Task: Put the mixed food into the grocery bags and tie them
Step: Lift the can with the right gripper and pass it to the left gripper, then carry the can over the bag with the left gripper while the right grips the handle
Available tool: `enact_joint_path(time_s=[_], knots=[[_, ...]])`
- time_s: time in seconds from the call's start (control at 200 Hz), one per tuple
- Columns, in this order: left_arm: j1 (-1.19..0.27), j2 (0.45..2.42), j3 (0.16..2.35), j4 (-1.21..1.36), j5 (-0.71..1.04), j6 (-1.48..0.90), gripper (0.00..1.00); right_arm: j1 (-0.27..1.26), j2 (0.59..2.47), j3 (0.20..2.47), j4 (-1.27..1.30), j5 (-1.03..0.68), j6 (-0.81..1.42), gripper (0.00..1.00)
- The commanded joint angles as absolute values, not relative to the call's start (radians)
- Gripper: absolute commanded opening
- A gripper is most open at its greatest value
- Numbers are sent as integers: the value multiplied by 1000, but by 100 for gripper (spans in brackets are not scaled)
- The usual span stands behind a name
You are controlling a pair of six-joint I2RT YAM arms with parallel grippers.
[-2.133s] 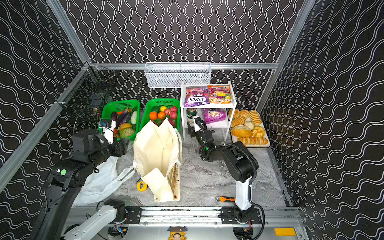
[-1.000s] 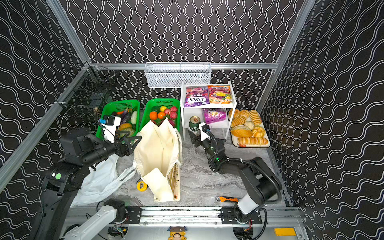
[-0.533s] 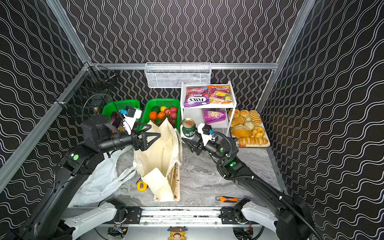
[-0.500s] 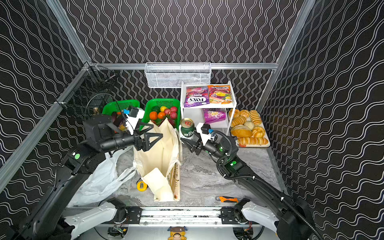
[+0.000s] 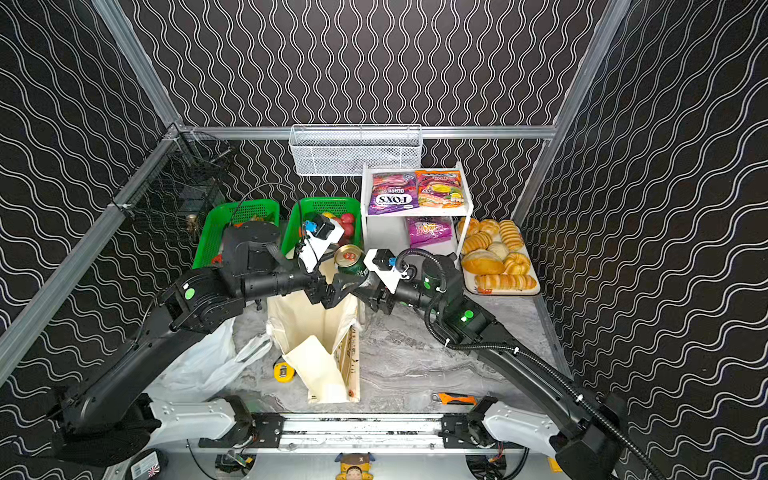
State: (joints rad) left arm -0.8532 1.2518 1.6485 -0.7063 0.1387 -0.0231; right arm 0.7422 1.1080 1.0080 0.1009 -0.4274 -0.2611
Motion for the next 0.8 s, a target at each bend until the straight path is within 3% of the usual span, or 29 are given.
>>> enact_joint_path(time_s=[0.0,0.15,0.486,0.606,0.711,0.796], knots=[[-856,1268,1670,-761,121,11,89,754,1106,1033,121,-400,-376,32],[-856,1292,1696,-803,91,8,87,767,1102,1028,119,-383,-443,32],[-857,1269,1689,-808,102,10,57,777,1098,1022,107,-357,-549,35],[-856,1268,1691,-813,110,1,43,781,1097,1031,84,-362,-537,49],[-856,1232,1662,-784,47,-31,36,780,1094,1051,41,-358,-452,67],[-855,1194,1641,-765,-26,-65,35,780,1091,1067,1,-347,-327,73]])
